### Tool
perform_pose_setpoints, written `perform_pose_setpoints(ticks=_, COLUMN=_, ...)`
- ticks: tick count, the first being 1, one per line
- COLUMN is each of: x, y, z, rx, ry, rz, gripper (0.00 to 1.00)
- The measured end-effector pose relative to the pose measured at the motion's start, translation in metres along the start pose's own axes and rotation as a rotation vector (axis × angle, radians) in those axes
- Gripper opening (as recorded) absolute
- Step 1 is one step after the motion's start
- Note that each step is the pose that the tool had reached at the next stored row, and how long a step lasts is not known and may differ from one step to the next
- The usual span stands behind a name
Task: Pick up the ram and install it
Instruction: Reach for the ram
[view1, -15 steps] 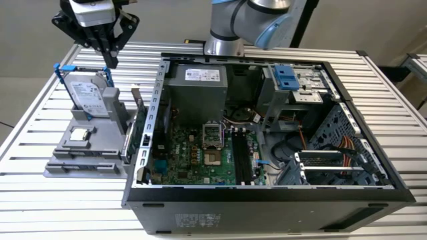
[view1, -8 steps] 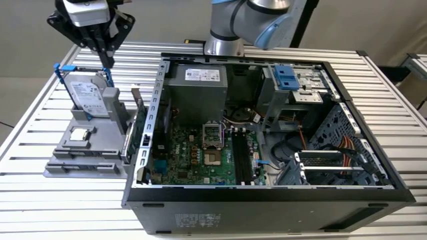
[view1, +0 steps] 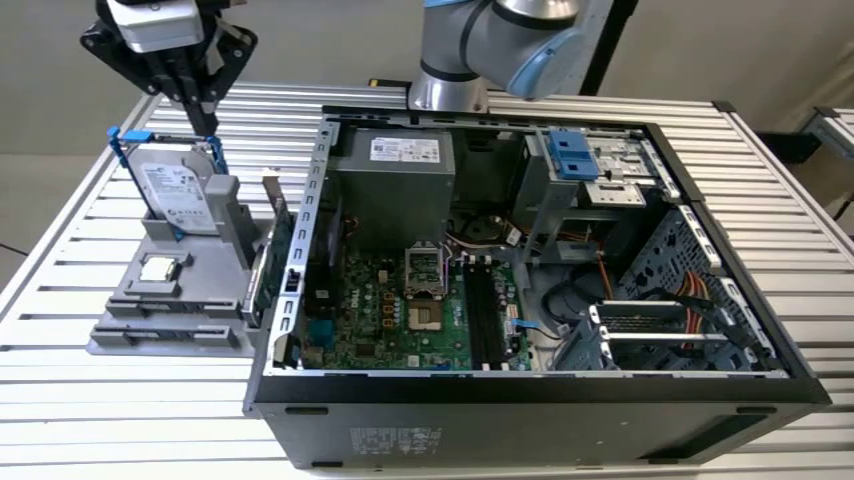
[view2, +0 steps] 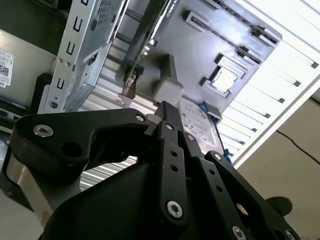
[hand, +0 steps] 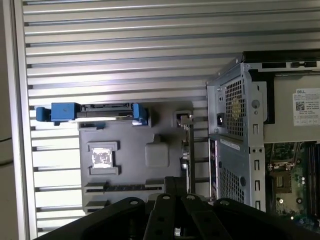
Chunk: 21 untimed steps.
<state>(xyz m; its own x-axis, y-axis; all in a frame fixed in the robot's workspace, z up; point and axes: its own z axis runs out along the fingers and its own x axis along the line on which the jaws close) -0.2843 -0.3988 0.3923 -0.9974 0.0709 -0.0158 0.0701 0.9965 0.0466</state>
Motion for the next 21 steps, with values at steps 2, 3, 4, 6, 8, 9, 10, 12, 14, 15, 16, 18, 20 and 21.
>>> perform_pose_setpoints(ticks=2, x=0.0024, y=-0.0002, z=0.0, rx=0.0, ry=0.0, rz=0.0, gripper=0.0)
perform_pose_setpoints(ticks=3, x=0.0035, y=-0.0002, z=-0.0001, rx=0.0, ry=0.0, rz=0.0, gripper=0.0)
perform_pose_setpoints(ticks=4, x=0.0047, y=-0.0003, z=-0.0001, rx=0.0, ry=0.0, rz=0.0, gripper=0.0)
perform_pose_setpoints(ticks=6, x=0.0069, y=-0.0005, z=-0.0001, rx=0.0, ry=0.0, rz=0.0, gripper=0.0)
perform_pose_setpoints(ticks=8, x=0.0092, y=-0.0006, z=-0.0001, rx=0.0, ry=0.0, rz=0.0, gripper=0.0)
perform_pose_setpoints(ticks=9, x=0.0104, y=-0.0007, z=-0.0001, rx=0.0, ry=0.0, rz=0.0, gripper=0.0)
perform_pose_setpoints(ticks=10, x=0.0117, y=-0.0008, z=-0.0001, rx=0.0, ry=0.0, rz=0.0, gripper=0.0)
perform_pose_setpoints(ticks=12, x=0.0142, y=-0.001, z=-0.0002, rx=0.0, ry=0.0, rz=0.0, gripper=0.0)
perform_pose_setpoints(ticks=14, x=0.0167, y=-0.0012, z=-0.0002, rx=0.0, ry=0.0, rz=0.0, gripper=0.0)
perform_pose_setpoints(ticks=15, x=0.018, y=-0.0013, z=-0.0002, rx=0.0, ry=0.0, rz=0.0, gripper=0.0)
perform_pose_setpoints(ticks=16, x=0.019, y=-0.0013, z=-0.0002, rx=0.0, ry=0.0, rz=0.0, gripper=0.0)
perform_pose_setpoints(ticks=18, x=0.0213, y=-0.0015, z=-0.0002, rx=0.0, ry=0.0, rz=0.0, gripper=0.0)
perform_pose_setpoints(ticks=20, x=0.0236, y=-0.0017, z=-0.0002, rx=0.0001, ry=0.0001, rz=0.0, gripper=0.0)
perform_pose_setpoints(ticks=21, x=0.0246, y=-0.0017, z=-0.0001, rx=0.0, ry=0.0, rz=0.0, gripper=0.0)
